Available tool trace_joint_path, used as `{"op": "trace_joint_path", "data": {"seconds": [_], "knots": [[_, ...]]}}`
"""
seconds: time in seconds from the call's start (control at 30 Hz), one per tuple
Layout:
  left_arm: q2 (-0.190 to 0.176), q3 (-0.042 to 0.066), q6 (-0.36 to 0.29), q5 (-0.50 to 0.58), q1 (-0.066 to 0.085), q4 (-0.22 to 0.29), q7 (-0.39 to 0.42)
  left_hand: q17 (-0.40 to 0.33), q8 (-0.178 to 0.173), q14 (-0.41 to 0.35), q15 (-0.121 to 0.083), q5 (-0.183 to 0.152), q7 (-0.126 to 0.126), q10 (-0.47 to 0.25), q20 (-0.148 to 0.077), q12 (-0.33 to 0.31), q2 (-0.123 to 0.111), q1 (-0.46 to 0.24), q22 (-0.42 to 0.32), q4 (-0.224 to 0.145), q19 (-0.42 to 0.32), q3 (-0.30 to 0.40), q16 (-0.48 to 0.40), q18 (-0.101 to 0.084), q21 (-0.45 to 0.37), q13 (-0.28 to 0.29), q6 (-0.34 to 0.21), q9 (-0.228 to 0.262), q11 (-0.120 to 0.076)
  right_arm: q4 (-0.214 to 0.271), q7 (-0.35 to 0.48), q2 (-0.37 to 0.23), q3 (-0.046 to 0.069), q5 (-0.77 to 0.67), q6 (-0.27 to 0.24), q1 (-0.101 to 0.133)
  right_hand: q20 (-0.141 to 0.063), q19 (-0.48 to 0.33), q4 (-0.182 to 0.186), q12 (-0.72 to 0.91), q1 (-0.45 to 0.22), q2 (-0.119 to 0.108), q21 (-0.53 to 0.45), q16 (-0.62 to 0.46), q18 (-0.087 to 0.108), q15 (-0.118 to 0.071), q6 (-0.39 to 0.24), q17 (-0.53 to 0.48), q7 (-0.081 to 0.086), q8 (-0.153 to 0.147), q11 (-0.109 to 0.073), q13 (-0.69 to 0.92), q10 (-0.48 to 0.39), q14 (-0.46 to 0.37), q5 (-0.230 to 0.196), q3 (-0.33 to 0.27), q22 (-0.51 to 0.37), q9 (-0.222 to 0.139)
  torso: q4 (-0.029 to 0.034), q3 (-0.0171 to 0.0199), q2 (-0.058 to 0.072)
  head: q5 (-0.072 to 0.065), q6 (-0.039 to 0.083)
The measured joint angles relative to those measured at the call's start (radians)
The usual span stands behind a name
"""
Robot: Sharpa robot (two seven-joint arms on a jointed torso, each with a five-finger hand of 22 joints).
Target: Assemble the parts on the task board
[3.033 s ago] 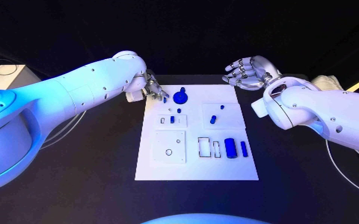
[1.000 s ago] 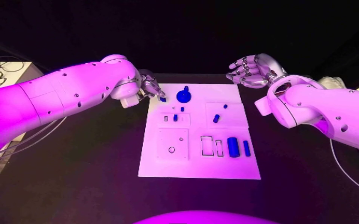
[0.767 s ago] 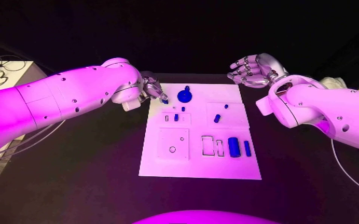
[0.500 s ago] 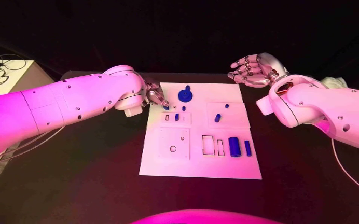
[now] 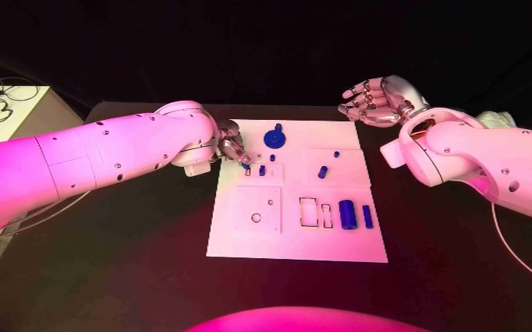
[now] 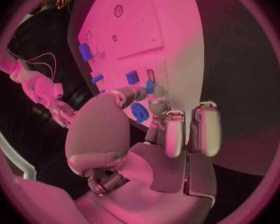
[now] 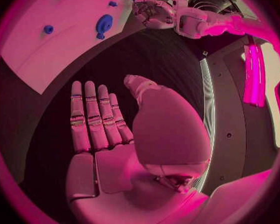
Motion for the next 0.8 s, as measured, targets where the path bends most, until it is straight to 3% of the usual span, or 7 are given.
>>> {"op": "trace_joint_path", "data": {"seconds": [0.8], "knots": [[0.002,-0.009,0.056,-0.014,0.002,0.004,-0.001,0.0,0.002,0.0,0.0,-0.001,0.0,0.0,0.0,0.0,0.003,0.003,0.0,0.0,0.0,0.0,0.0,0.0,0.0,-0.002,0.0,0.026,0.0,-0.001,0.001,0.0,0.0,0.001,0.0,-0.002,0.0,0.0,0.0,0.0,0.0,0.0,0.0,0.0,0.0,0.0,0.0,-0.001,0.0,0.0,0.0,-0.001,0.0,0.0,0.005,0.0,-0.001,0.0,-0.0014,0.0013,0.0,0.0,-0.01]]}}
